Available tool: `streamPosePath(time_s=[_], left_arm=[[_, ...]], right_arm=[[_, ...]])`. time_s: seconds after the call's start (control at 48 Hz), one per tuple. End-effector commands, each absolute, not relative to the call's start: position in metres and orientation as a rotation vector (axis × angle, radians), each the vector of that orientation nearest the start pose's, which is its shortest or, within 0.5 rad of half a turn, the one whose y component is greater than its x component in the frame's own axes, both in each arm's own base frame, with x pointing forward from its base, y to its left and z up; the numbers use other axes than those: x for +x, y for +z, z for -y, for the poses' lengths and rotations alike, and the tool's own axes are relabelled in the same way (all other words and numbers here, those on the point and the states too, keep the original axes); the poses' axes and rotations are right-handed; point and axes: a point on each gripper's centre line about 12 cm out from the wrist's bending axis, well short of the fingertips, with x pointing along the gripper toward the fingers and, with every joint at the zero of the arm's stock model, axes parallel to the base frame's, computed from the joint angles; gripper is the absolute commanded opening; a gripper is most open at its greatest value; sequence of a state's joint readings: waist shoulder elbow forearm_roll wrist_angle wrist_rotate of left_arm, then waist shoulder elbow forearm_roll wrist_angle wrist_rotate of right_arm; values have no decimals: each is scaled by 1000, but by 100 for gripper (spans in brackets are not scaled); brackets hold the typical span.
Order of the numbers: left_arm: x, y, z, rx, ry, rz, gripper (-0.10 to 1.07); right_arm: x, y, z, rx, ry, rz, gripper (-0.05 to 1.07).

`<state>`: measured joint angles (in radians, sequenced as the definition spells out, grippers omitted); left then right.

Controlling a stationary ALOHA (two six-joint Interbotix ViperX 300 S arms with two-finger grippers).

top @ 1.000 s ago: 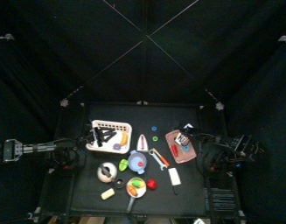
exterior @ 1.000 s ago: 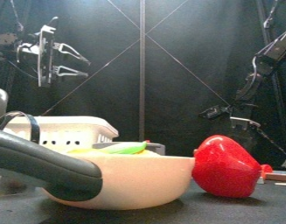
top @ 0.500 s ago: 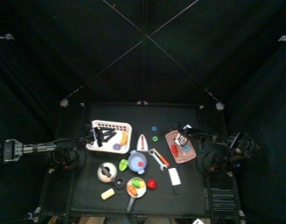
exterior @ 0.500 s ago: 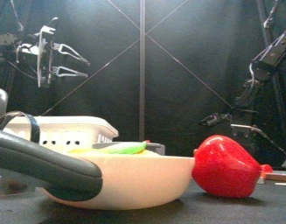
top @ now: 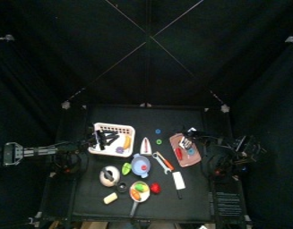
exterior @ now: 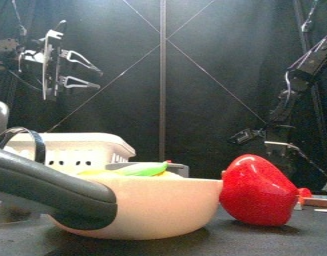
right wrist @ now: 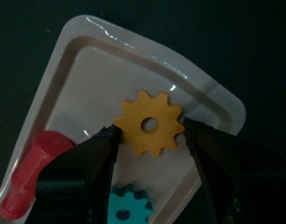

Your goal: Grab yellow gear

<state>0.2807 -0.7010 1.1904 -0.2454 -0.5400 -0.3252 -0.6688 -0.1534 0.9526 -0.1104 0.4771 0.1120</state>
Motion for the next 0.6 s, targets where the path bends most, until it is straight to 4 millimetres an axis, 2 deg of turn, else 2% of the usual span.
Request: streamPosePath(time_s=[0.0,0.292,0.417,0.583], left_arm=[[222,264,-80,-522,383,167,77],[223,265,-79,-522,377,167,77],[223,264,-79,-524,377,164,77],[225,263,-77,-540,375,128,77]], right_arm=[[203,121,162,383,-621,-1200,71],[207,161,146,323,-589,-1080,68],[206,168,142,309,-584,-1035,69],[205,166,140,283,-578,-974,68]])
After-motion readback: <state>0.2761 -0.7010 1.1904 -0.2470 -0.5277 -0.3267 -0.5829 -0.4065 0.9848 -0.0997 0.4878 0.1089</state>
